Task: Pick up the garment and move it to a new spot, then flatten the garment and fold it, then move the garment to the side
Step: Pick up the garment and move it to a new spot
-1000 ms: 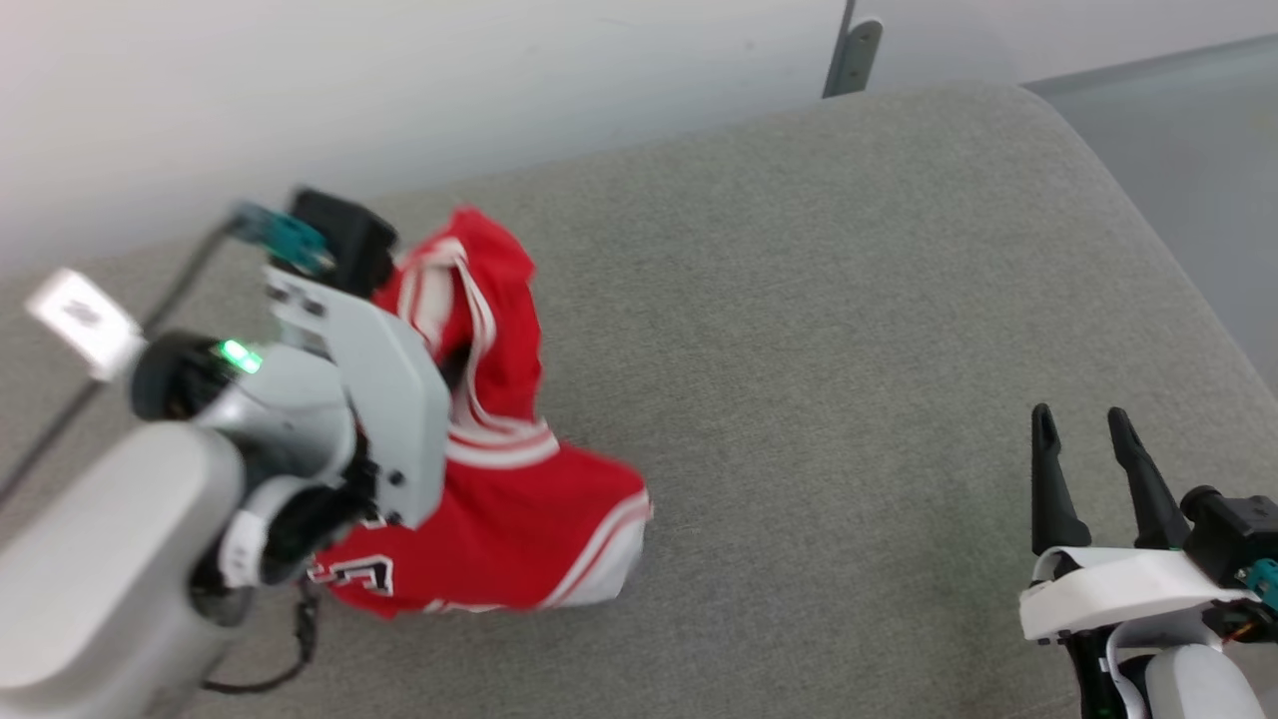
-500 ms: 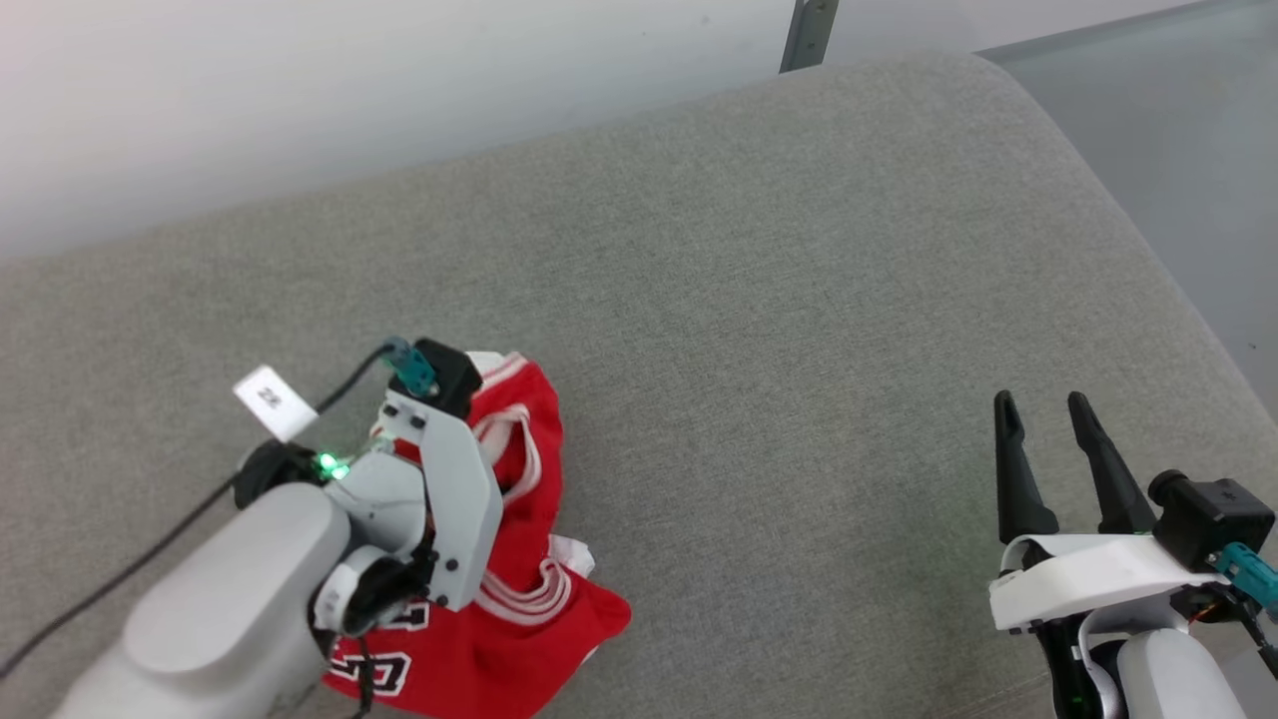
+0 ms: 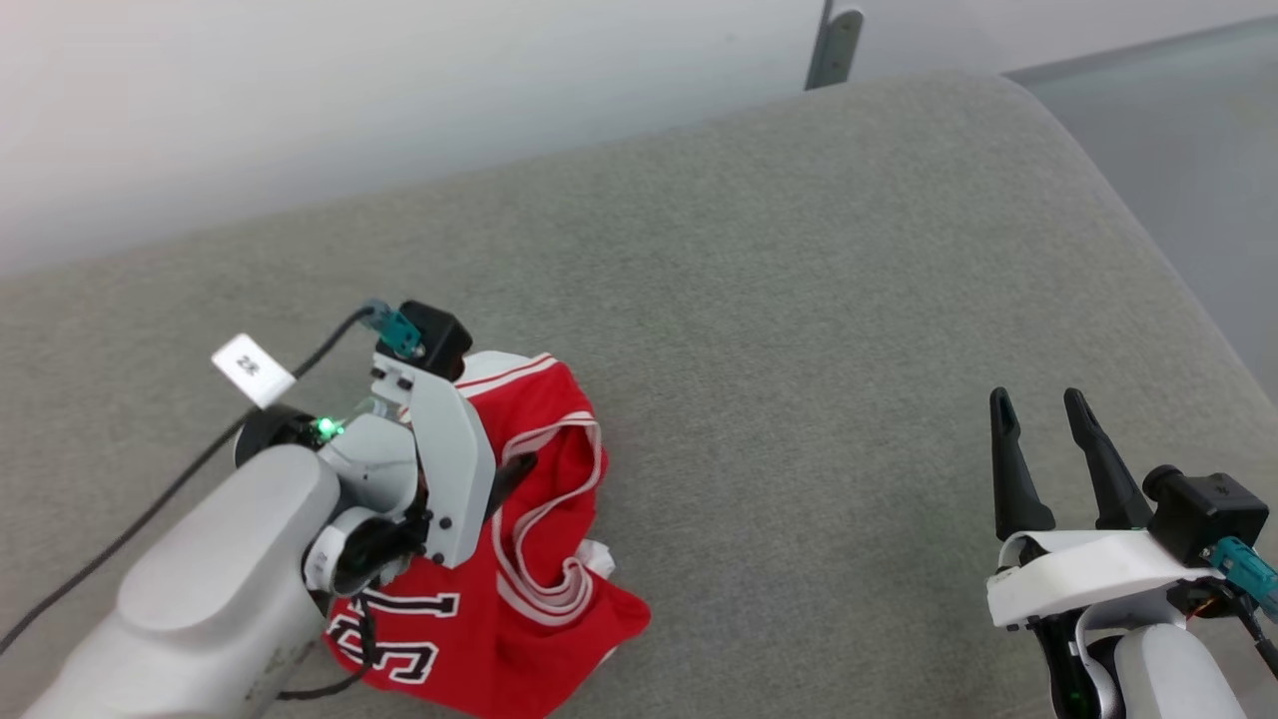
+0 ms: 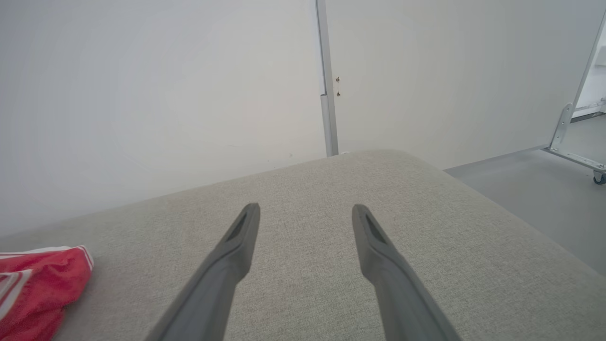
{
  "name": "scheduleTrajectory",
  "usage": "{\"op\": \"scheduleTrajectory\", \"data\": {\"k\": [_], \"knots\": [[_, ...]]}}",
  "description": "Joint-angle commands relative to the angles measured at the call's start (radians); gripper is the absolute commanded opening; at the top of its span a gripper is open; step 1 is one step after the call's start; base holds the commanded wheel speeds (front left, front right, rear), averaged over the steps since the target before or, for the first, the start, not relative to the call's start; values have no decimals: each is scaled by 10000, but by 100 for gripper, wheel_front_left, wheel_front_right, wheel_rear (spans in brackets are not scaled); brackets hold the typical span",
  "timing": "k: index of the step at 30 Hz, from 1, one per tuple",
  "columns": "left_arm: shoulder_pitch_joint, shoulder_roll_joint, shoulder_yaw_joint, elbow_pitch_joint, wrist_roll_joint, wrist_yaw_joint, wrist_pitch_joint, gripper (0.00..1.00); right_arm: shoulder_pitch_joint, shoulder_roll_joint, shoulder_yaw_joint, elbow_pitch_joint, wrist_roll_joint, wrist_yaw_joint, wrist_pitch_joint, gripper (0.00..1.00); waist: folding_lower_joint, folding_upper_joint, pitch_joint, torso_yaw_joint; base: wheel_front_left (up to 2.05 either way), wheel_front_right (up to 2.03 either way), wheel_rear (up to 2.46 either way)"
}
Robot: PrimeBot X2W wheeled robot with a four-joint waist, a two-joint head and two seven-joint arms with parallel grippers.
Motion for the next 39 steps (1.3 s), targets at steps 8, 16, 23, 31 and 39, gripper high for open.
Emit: {"op": "scheduleTrajectory", "data": {"k": [8,16,23,31,39], "knots": [[440,507,547,-1298,-263,288,-585,100,377,15,-242,50,-371,-14,-56,100,-1,0,-761,968,0,0,0],[1396,1175,1288,-2281,-224,733,-2068,100,556,-141,-225,98,-385,-14,-56,100,-1,0,-1253,1753,0,0,0],[2326,1576,1991,-2732,-68,1058,-3723,100,646,-289,-180,81,-325,-14,-56,100,-1,0,-1527,2239,0,0,0],[4158,2037,3205,-3098,-192,1388,-6439,100,873,-482,-262,43,-285,-14,-56,100,-1,0,-1794,2737,0,0,0],[6034,2233,4420,-3202,-391,1524,-8447,100,1199,-580,-502,-37,-236,-14,-56,100,-1,0,-1989,3162,0,0,0]]}}
